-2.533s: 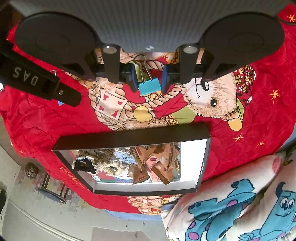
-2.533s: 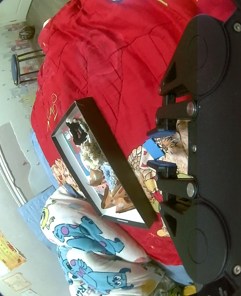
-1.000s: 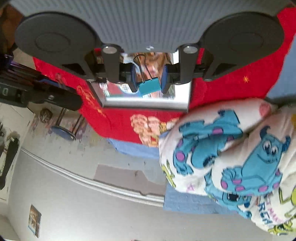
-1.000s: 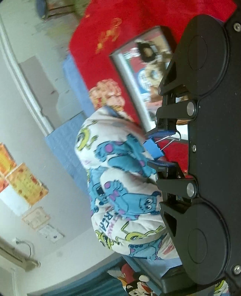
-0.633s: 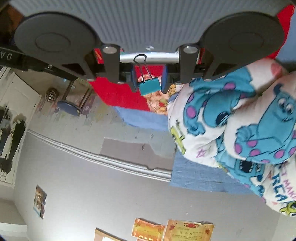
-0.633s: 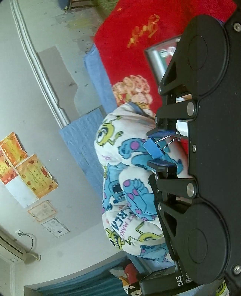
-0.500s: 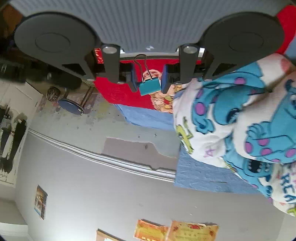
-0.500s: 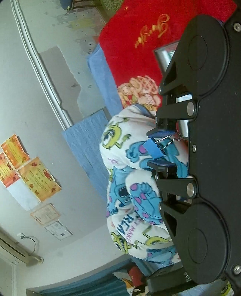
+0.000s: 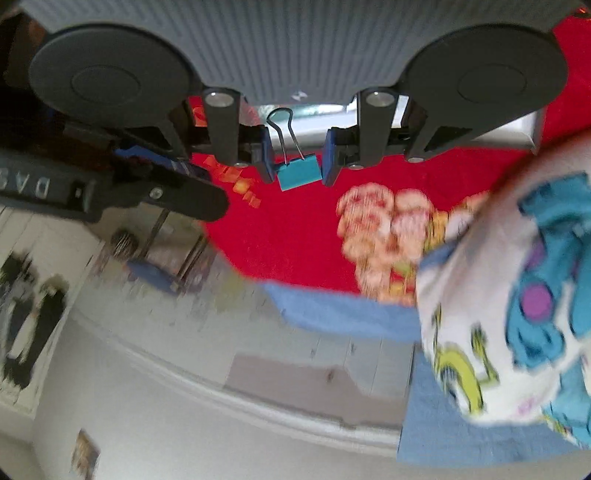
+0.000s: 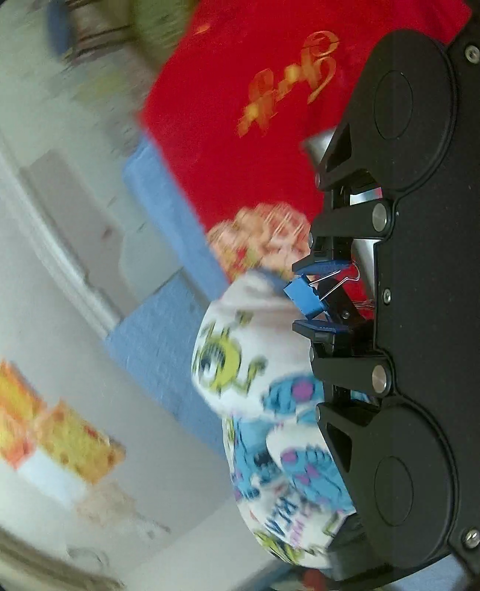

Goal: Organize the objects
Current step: 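Lift both held binder clips and carry them over the black box, then open both tools to drop the binder clips into the black box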

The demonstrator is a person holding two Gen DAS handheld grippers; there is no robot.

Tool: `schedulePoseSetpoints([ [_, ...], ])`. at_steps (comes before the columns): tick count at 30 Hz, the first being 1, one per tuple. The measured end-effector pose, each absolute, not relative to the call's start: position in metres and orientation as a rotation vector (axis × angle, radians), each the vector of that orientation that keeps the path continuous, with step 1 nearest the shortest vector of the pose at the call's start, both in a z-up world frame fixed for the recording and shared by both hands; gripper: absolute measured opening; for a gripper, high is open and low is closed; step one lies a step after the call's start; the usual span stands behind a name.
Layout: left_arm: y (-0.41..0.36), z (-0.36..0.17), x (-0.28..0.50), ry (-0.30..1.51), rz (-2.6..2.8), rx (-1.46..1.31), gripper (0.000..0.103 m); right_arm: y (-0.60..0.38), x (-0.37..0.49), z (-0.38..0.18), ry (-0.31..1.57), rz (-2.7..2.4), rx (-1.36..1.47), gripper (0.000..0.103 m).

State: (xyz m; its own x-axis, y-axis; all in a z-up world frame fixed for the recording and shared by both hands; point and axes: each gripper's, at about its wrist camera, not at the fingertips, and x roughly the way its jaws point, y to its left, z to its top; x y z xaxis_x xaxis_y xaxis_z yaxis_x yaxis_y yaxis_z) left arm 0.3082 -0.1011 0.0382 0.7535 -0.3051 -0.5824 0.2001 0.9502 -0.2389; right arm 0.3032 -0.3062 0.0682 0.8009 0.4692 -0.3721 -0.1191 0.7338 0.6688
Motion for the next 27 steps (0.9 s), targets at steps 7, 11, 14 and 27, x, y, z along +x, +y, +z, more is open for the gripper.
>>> schedulePoseSetpoints([
  [7,-0.118,-0.020,0.318,0.757,-0.210,-0.098,0.032,-0.323,0.331,-0.003,0.695,0.305,0.739,0.026],
  [11,-0.122,-0.033,0.320,0.784,-0.199,-0.088,0.032,-0.317,0.334,-0.018,0.726,0.289,0.702,0.026],
  [14,-0.126,-0.036,0.319,0.785,-0.186,-0.049,0.033,-0.312,0.334,-0.024,0.740,0.258,0.678,0.026],
  [27,-0.142,-0.033,0.311,0.748,-0.213,0.034,0.047,-0.305,0.339,-0.035,0.788,0.222,0.639,0.026],
])
